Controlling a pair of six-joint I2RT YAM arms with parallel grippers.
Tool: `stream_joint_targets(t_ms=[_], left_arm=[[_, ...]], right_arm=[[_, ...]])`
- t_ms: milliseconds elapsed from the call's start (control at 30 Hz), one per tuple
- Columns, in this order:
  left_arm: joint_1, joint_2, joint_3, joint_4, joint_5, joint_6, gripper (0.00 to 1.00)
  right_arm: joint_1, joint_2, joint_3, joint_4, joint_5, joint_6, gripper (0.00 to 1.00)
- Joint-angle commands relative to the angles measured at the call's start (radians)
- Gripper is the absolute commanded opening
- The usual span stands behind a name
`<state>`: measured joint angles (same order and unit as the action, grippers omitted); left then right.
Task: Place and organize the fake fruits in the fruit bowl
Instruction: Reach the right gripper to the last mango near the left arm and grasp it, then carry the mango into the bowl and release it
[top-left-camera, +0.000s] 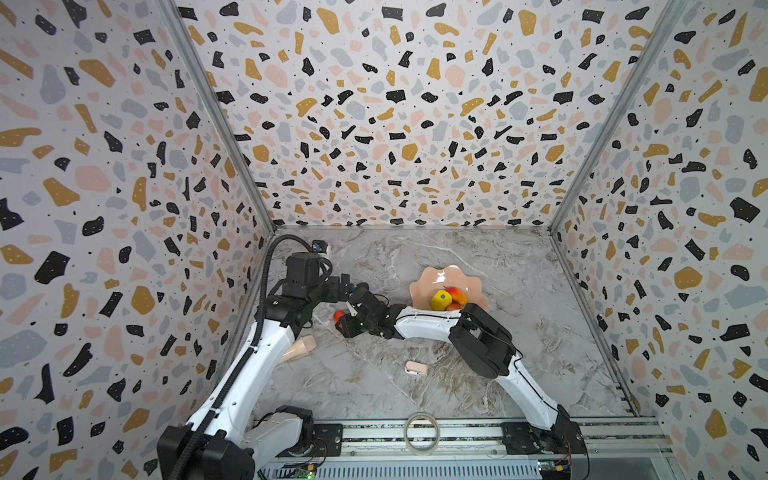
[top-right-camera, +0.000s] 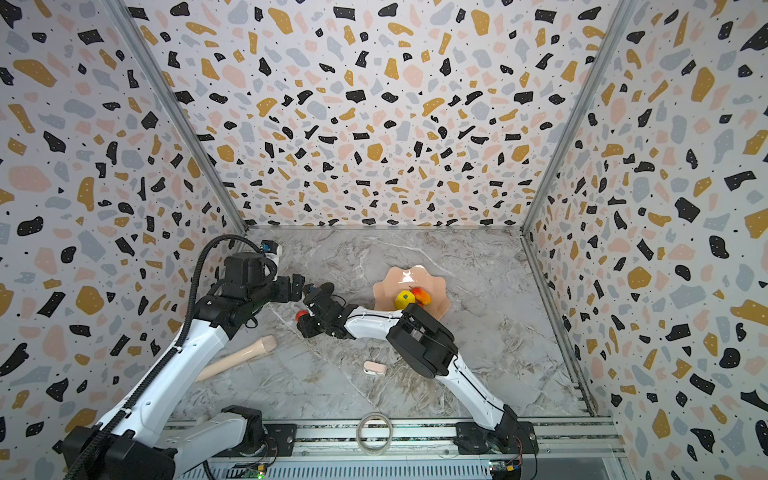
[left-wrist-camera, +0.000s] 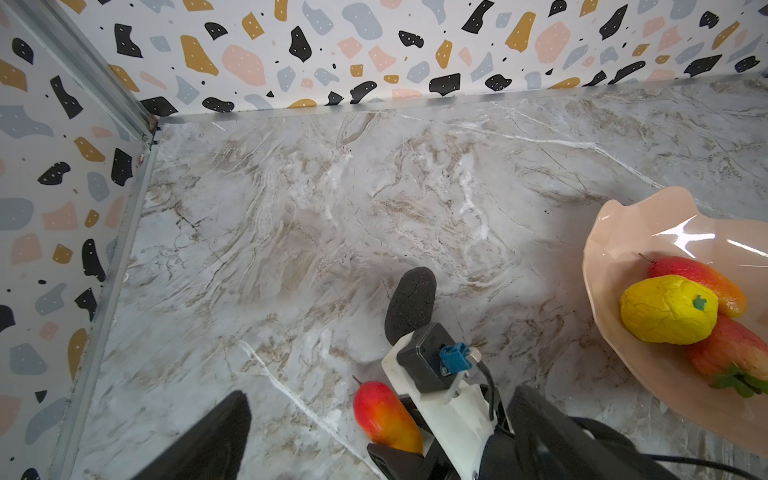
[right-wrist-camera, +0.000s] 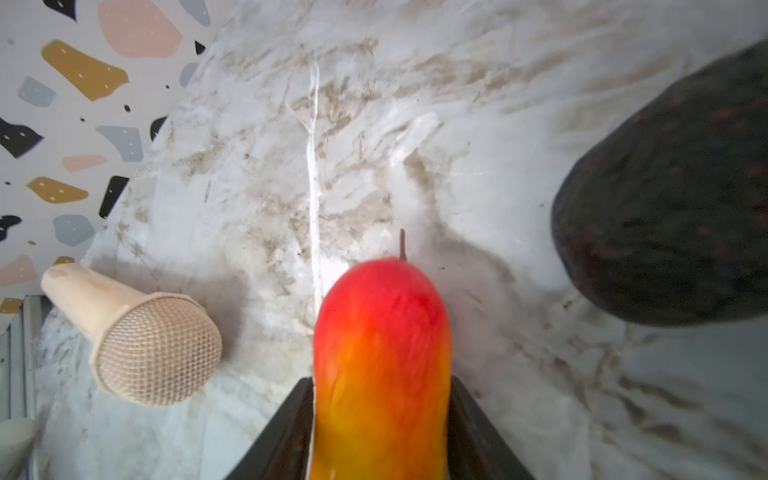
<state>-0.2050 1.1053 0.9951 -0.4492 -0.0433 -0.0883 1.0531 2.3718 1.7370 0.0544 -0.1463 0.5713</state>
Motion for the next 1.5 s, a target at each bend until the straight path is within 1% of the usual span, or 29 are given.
stream_joint_targets(t_ms=[0, 67, 200, 300, 400, 500, 567, 633, 733, 833, 1000, 1233, 1467], left_arm=[[-0.005, -0.026, -0.010, 0.010, -0.010, 0.010, 0.99], [-0.005, -0.037, -0.016, 0.012, -0.012, 0.011, 0.99], [-0.005, -0.048, -0.024, 0.017, -0.013, 0.007, 1.00], [-0.005, -0.042, -0.022, 0.018, -0.010, 0.006, 1.00], [-0.005, -0.036, -0.021, 0.021, -0.008, 0.005, 1.00], [-0.005, -0.030, -0.026, 0.028, -0.008, 0.002, 1.00], [-0.004, -0.023, -0.029, 0.035, -0.001, 0.001, 1.00], [-0.005, -0.013, -0.031, 0.040, 0.006, 0.001, 0.99], [-0.005, 0.002, -0.029, 0.042, 0.017, 0.000, 1.00], [-0.005, 0.007, -0.026, 0.041, 0.020, 0.001, 1.00], [-0.005, 0.007, -0.025, 0.042, 0.021, -0.001, 1.00], [-0.004, 0.020, -0.024, 0.051, 0.023, -0.001, 1.00], [-0.005, 0.019, -0.024, 0.059, 0.024, 0.000, 1.00]], right_arm=[[-0.007, -0.007, 0.024, -0.032, -0.026, -0.016, 0.43], [-0.008, -0.026, 0.002, -0.014, -0.026, -0.022, 0.37], [-0.008, -0.126, -0.089, 0.027, -0.014, -0.076, 0.28], [-0.016, -0.258, -0.219, 0.049, 0.011, -0.131, 0.24], [-0.042, -0.436, -0.389, 0.051, 0.032, -0.186, 0.20], [-0.099, -0.620, -0.533, 0.007, 0.041, -0.219, 0.15], [-0.139, -0.729, -0.593, -0.039, 0.065, -0.249, 0.14], [-0.178, -0.813, -0.621, -0.104, 0.106, -0.291, 0.13], [-0.236, -0.883, -0.637, -0.170, 0.145, -0.340, 0.12], [-0.295, -0.905, -0.649, -0.191, 0.158, -0.374, 0.10], [-0.346, -0.874, -0.632, -0.218, 0.196, -0.417, 0.07], [-0.374, -0.800, -0.593, -0.234, 0.240, -0.443, 0.05], [-0.377, -0.732, -0.573, -0.254, 0.252, -0.446, 0.05]])
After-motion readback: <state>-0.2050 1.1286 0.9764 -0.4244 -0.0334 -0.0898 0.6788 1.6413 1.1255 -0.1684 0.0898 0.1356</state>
